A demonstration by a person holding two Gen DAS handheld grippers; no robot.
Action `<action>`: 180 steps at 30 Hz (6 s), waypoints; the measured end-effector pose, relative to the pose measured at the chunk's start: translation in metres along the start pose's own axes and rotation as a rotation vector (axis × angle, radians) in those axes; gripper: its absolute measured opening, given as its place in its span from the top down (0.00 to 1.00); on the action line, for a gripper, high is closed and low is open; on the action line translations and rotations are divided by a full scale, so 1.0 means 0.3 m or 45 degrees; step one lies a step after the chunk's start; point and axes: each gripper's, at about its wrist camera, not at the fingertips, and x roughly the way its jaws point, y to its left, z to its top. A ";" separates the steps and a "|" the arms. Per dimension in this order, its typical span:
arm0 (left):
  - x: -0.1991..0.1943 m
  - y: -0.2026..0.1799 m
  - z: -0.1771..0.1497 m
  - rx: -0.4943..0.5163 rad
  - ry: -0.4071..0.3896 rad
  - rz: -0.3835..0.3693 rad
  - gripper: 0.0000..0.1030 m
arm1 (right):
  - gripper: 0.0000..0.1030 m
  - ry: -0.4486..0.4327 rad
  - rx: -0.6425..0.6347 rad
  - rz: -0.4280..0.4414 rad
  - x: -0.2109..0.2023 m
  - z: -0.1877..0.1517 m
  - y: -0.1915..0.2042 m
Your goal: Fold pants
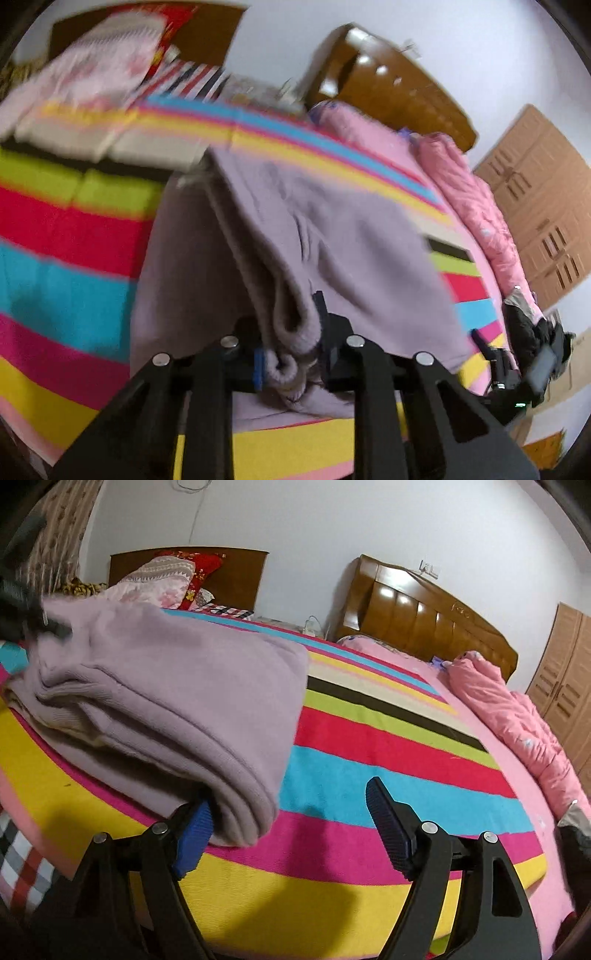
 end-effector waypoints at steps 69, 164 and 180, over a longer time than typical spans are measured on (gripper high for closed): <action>-0.001 -0.168 -0.145 0.369 -0.175 0.406 0.19 | 0.31 -0.066 -0.134 0.787 -0.086 0.275 0.013; -0.561 -0.647 -0.451 0.326 -0.888 0.761 0.02 | 0.05 -0.444 0.290 0.379 -0.656 0.047 -0.131; -0.216 -0.457 -0.689 0.099 -0.511 0.861 0.02 | 0.05 -0.158 0.265 0.328 -0.509 -0.135 -0.009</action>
